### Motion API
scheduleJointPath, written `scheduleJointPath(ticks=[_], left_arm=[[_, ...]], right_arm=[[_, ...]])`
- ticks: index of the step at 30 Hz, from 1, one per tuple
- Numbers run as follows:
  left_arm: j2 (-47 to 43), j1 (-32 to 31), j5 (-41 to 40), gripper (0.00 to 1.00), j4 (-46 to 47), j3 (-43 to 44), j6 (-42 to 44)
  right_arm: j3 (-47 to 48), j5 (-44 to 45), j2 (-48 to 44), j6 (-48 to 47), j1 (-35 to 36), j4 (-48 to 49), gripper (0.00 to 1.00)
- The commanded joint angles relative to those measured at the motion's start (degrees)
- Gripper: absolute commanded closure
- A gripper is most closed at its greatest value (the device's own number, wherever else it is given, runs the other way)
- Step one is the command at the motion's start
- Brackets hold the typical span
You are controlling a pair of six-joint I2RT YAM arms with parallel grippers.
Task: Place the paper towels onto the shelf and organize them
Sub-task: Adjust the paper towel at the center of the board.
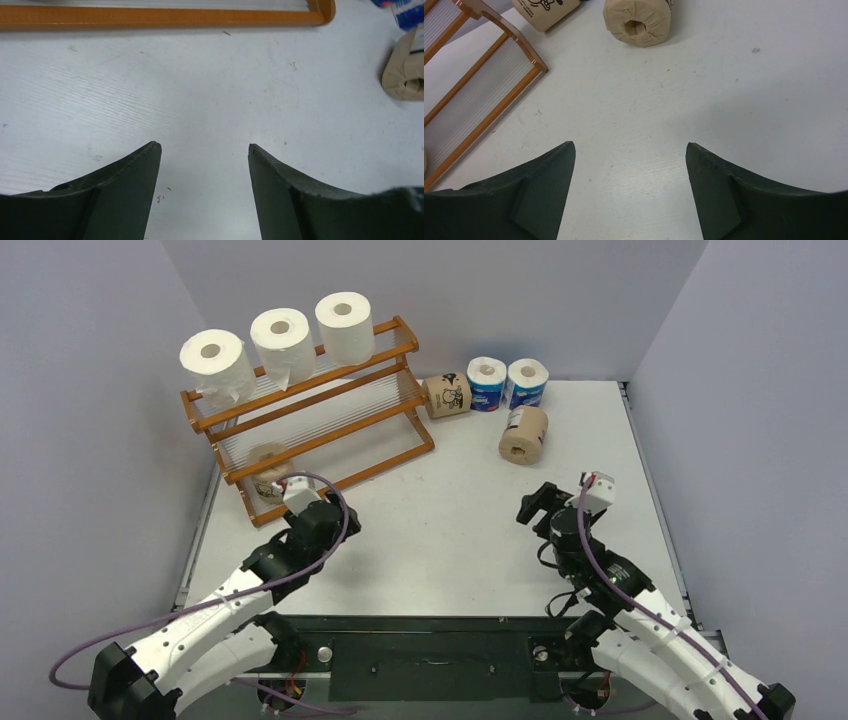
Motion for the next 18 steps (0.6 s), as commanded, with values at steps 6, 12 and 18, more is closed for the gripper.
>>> scheduleJointPath(ticks=[6, 12, 18], left_arm=[[0.2, -9.4, 0.0, 0.35, 5.0, 0.7, 3.6], [-1.1, -9.4, 4.8, 0.35, 8.7, -2.9, 3.3], [-1.6, -9.5, 7.0, 0.34, 11.4, -5.7, 0.7]], right_arm=[[5.1, -9.3, 13.5, 13.5, -10.0, 16.3, 0.2], [2.1, -15.9, 23.4, 25.5, -15.8, 34.4, 0.17], [3.0, -9.6, 33.5, 34.6, -16.0, 42.4, 0.14]])
